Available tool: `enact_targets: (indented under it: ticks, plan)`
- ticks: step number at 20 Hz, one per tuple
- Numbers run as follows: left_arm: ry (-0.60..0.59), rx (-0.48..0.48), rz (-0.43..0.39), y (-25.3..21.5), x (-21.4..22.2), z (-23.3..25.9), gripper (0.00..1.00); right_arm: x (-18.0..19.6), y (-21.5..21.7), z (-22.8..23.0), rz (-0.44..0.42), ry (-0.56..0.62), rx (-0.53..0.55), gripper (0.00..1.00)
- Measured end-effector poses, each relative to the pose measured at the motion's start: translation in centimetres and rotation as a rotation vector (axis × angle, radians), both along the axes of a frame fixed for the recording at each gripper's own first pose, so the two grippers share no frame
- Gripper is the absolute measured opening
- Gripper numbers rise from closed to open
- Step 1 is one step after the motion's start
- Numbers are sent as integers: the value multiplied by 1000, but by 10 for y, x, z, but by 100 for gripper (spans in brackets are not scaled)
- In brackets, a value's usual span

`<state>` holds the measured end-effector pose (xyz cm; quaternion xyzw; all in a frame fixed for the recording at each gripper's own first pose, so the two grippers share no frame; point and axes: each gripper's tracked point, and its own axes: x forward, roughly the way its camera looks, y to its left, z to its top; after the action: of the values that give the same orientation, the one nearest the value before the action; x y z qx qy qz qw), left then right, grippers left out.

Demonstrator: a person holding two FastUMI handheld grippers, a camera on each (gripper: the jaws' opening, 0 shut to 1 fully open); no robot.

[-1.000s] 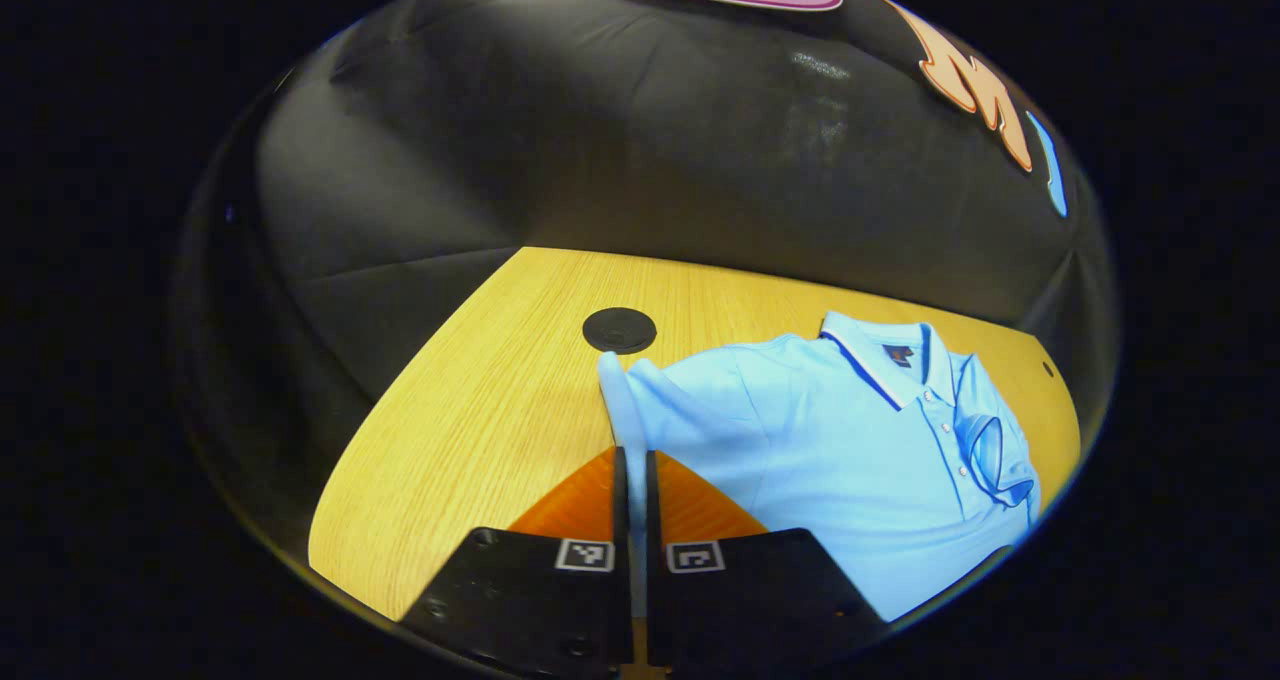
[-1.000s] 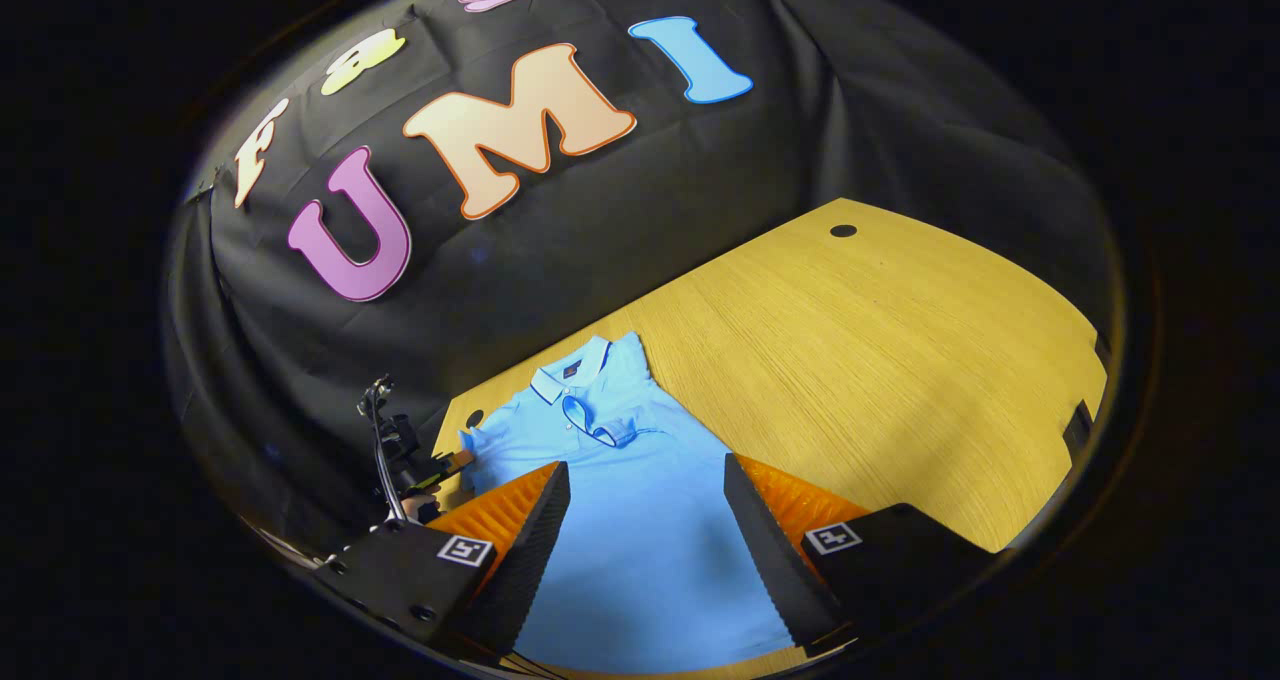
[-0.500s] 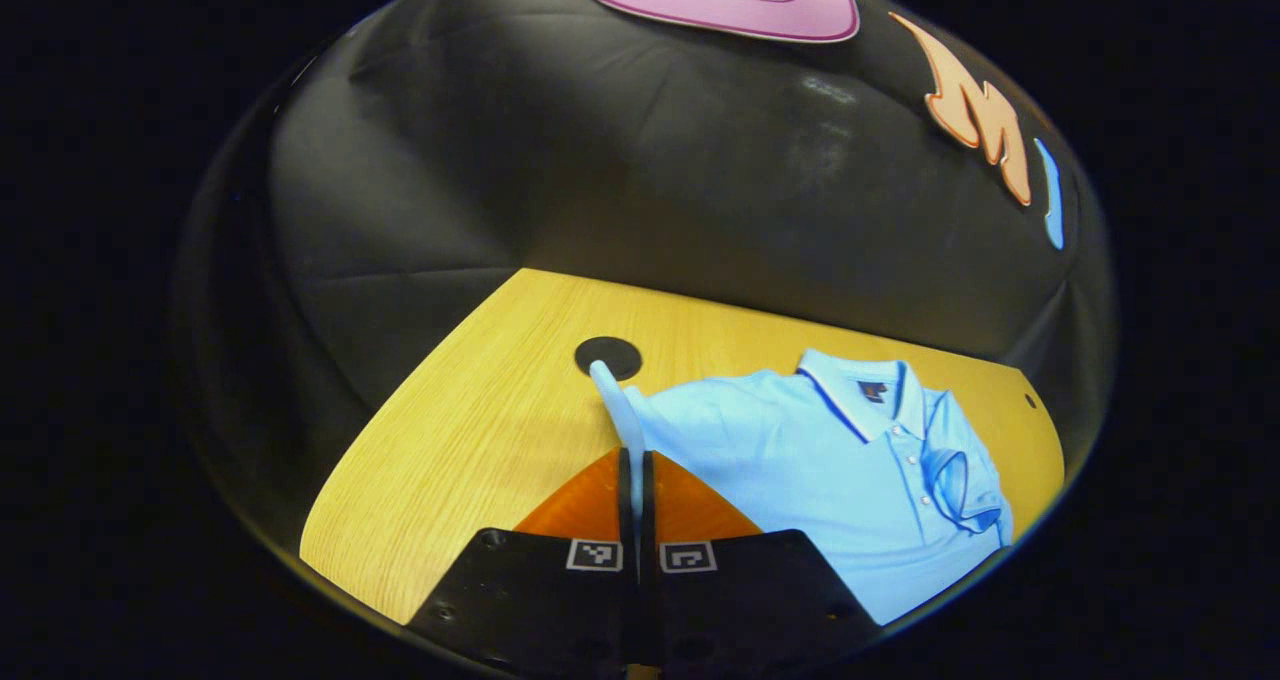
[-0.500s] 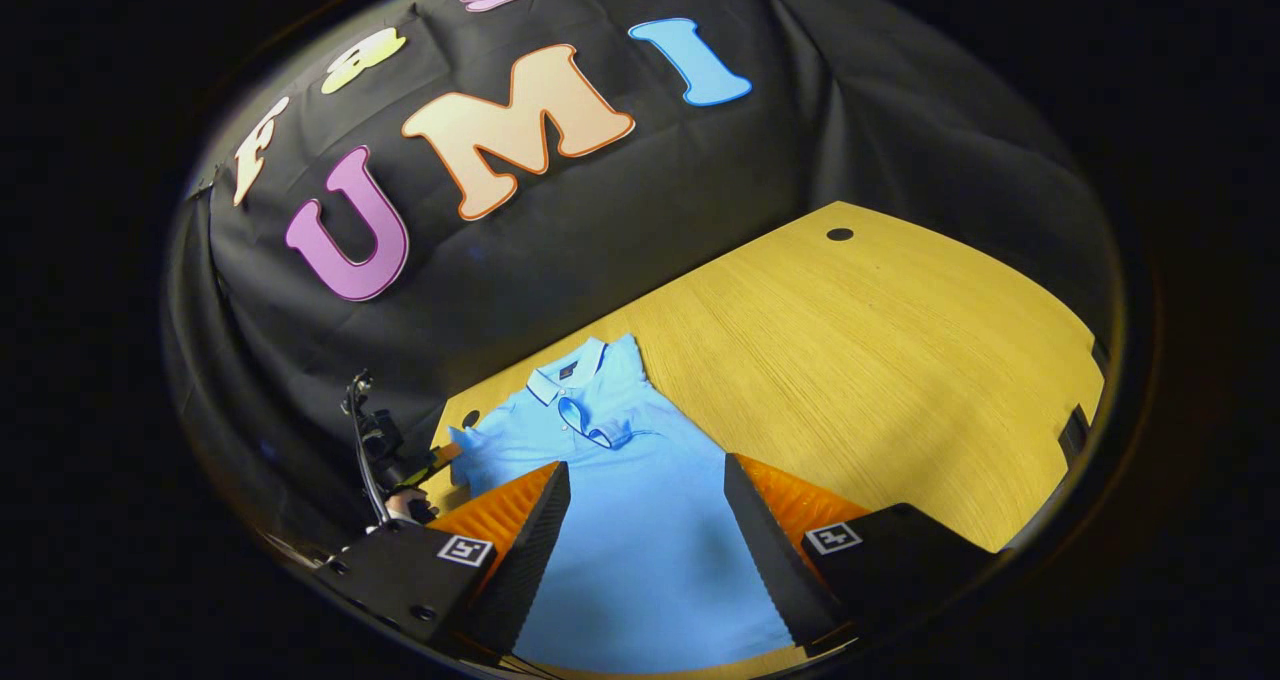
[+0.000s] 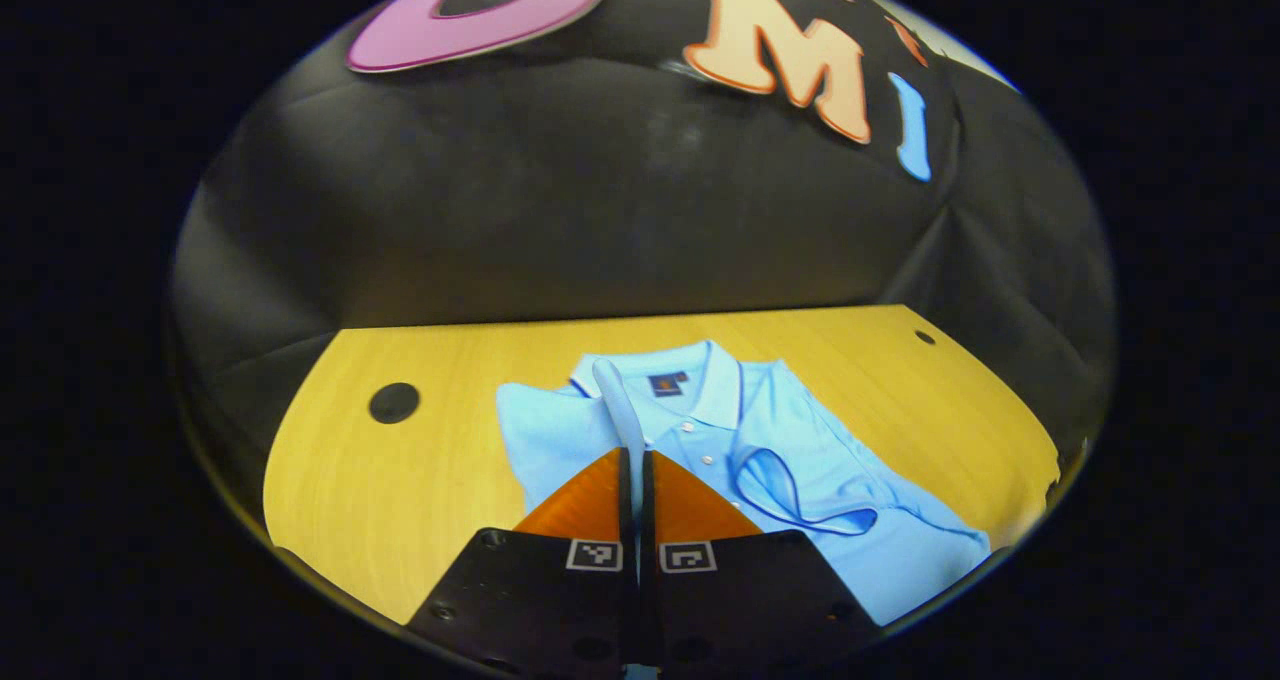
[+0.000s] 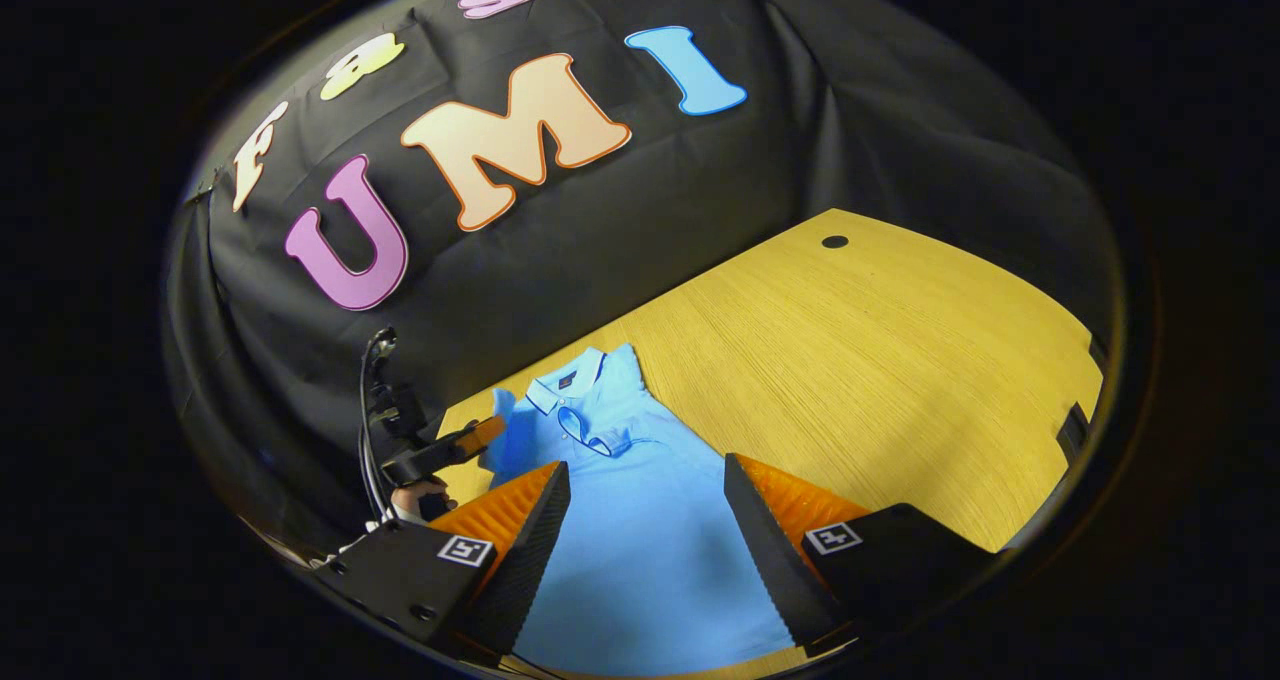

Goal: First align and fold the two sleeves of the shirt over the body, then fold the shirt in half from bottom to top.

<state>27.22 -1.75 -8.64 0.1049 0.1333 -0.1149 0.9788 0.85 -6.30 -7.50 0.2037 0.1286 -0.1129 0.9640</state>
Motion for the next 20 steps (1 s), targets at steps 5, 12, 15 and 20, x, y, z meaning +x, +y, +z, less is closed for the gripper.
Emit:
enact_targets:
  ticks: [5, 12, 15, 20]
  plan:
    - [42, 33, 17, -22, -3, -28, 5, -14, -9, -1, -38, -13, 7, 97]
    - [4, -18, 94, -3, -45, -15, 94, -33, -13, -10, -44, -4, -1, 97]
    - [10, -63, 133, 14, -87, -7, 96, -42, -10, -18, -15, 6, -26, 97]
    - [-15, -61, 202, 45, -185, -5, 96, -65, -12, -43, 64, 44, -51, 98]
